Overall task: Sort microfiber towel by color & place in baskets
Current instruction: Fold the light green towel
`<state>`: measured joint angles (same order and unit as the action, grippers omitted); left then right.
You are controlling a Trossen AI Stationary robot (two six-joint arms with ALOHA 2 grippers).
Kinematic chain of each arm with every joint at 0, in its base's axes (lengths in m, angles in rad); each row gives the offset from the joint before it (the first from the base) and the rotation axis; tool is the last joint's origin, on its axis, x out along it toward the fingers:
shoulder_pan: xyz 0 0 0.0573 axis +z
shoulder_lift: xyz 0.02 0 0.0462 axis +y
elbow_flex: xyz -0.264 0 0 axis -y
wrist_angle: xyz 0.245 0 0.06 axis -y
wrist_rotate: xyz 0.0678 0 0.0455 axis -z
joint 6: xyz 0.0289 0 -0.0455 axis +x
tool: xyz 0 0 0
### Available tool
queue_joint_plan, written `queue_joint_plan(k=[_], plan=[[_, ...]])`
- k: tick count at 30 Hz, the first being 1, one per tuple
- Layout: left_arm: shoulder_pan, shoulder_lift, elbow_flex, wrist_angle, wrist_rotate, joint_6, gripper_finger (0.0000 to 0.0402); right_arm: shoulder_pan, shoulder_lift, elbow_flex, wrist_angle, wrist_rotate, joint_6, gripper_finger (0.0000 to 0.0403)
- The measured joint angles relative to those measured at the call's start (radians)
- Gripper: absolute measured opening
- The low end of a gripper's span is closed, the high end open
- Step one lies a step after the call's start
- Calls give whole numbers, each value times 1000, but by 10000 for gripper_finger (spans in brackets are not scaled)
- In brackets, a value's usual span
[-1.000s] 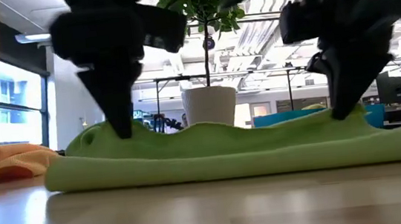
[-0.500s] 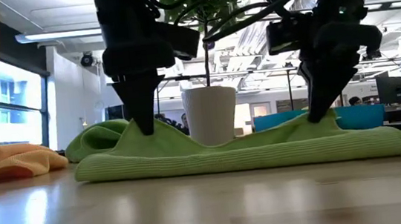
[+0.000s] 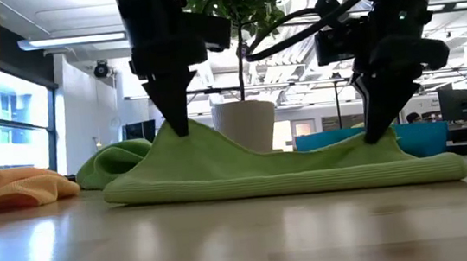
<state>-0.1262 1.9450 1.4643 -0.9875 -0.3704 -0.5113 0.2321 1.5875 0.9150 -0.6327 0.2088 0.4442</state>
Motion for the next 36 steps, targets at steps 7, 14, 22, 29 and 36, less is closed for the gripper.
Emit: queue_joint_plan(k=[7, 14, 22, 29, 36], plan=[[26, 6, 0, 1, -3, 1, 1, -22, 0, 0, 0, 35, 11, 2], [34, 6, 0, 0, -43, 31, 33, -30, 0, 0, 0, 36, 2, 66], [53, 3, 0, -6, -100, -3, 119, -30, 0, 15, -23, 10, 81, 141], [33, -17, -2, -4, 172, 40, 138, 33, 0, 57, 26, -37, 141, 135], [-31, -9, -94, 170, 254, 103, 129, 112, 0, 20, 59, -2, 268, 126]])
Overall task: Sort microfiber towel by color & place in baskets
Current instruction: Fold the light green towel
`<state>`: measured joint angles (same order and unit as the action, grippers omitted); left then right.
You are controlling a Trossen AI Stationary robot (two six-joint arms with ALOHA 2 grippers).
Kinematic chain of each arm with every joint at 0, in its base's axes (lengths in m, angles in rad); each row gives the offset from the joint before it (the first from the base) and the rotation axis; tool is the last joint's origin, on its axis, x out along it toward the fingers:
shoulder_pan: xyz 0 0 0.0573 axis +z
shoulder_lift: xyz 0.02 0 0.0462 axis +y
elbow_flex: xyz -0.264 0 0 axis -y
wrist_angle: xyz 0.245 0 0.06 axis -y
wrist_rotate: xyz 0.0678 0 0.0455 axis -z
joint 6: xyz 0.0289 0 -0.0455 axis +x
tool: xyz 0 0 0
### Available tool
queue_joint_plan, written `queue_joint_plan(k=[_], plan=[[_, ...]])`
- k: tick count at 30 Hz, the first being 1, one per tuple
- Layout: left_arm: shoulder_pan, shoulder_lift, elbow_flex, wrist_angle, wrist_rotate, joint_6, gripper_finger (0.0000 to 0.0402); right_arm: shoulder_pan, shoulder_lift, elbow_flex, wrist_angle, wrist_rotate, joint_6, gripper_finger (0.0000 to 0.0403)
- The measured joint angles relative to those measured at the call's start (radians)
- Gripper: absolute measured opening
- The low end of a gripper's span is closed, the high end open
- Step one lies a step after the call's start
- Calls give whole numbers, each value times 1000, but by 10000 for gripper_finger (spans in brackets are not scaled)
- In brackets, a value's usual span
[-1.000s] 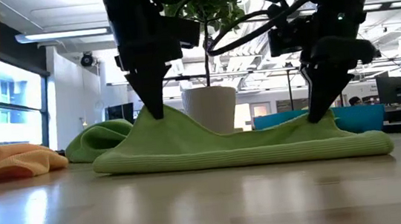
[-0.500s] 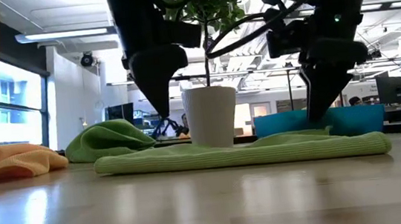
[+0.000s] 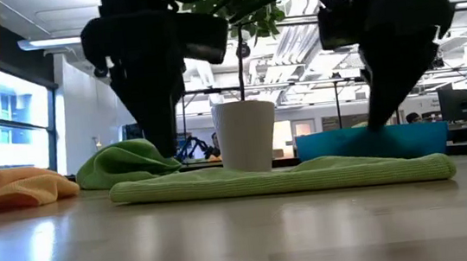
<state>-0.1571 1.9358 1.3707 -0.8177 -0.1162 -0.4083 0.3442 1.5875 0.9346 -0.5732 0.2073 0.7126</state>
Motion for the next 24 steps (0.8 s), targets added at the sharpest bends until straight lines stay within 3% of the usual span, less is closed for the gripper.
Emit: queue_joint_plan(k=[7, 13, 18, 24], plan=[[-37, 0, -89, 97, 0, -53, 129, 56, 4, -46, 74, -3, 176, 126], [-60, 0, -154, 126, 8, -129, 129, 87, 4, -47, 77, 11, 231, 126], [-92, -2, -162, 144, 52, -233, 129, 90, 4, -47, 35, 13, 241, 126], [-153, 0, -164, 282, 112, -375, 129, 87, 4, -48, -30, -2, 342, 126]])
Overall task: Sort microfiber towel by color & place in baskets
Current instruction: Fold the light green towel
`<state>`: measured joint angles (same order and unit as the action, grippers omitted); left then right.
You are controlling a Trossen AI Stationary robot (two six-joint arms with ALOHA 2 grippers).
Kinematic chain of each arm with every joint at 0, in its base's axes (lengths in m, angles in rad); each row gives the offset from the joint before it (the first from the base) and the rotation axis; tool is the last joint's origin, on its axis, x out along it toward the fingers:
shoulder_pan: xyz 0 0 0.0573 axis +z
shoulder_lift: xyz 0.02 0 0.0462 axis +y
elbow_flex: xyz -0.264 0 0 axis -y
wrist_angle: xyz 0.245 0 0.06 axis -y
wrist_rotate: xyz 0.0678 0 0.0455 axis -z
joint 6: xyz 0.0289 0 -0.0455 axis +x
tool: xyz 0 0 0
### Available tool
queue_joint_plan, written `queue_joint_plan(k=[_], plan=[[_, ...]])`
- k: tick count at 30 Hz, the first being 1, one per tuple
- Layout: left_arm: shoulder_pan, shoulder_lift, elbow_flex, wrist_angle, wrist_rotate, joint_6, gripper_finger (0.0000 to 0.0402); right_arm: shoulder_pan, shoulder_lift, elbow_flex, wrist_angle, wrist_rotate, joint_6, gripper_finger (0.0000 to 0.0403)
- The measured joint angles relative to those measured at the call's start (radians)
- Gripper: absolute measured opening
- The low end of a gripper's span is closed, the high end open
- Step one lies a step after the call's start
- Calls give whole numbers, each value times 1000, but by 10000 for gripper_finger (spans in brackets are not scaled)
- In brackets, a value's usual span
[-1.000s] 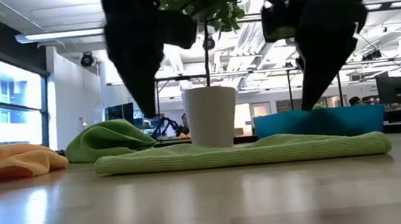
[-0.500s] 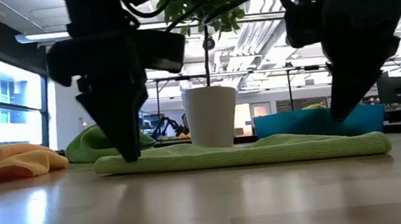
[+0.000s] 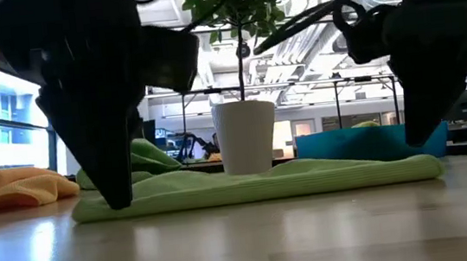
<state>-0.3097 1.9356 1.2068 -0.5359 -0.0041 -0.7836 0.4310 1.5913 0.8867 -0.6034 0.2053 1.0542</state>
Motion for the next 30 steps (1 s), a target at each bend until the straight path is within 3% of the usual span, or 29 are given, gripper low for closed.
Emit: queue_joint_plan(k=[5, 10, 15, 22, 30], plan=[[-29, 0, 6, 95, 0, -69, 129, 46, 0, 0, -9, -36, 101, 131], [-34, 0, 42, 91, -9, -78, 129, 103, -18, 0, -65, -30, 216, 171], [-31, 0, 59, 69, -49, -47, 129, 138, -28, 0, -50, 80, 375, 200], [-12, 0, 58, -110, -137, 9, 129, 172, -28, -3, -27, 204, 689, 203], [3, 0, 30, -141, -156, 17, 129, 225, -26, -181, 274, 265, 928, 200]])
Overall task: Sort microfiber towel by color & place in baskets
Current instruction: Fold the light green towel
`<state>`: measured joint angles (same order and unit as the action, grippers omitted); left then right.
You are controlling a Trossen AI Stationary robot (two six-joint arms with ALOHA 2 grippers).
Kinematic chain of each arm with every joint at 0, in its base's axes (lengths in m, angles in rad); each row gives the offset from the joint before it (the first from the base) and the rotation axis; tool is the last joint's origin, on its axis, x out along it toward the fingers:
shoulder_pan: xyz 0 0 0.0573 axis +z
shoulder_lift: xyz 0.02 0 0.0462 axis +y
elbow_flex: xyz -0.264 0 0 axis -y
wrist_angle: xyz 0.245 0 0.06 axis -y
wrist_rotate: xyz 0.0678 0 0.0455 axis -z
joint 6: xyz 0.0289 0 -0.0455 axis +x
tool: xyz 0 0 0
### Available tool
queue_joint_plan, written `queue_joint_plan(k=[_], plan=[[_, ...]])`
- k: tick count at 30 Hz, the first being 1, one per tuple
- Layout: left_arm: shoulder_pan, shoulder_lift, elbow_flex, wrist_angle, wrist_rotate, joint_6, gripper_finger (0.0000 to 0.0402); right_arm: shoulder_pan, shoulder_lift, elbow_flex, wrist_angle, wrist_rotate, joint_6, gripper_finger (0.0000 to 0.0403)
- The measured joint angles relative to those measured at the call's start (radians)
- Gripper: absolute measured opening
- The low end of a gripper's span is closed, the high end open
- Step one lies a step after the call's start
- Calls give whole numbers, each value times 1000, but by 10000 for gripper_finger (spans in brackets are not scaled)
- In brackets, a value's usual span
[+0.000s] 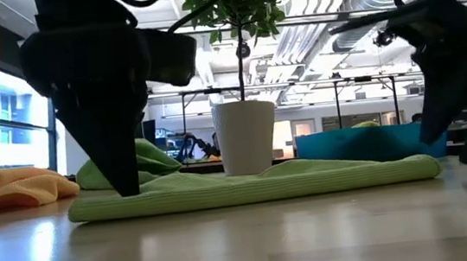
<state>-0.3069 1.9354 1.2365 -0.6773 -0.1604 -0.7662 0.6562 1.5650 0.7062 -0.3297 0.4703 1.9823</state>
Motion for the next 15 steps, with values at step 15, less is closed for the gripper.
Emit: queue_joint_plan(k=[15], plan=[[0, 0, -24, 128, 0, -5, 129, -74, -3, -125, 243, 18, -38, 193]])
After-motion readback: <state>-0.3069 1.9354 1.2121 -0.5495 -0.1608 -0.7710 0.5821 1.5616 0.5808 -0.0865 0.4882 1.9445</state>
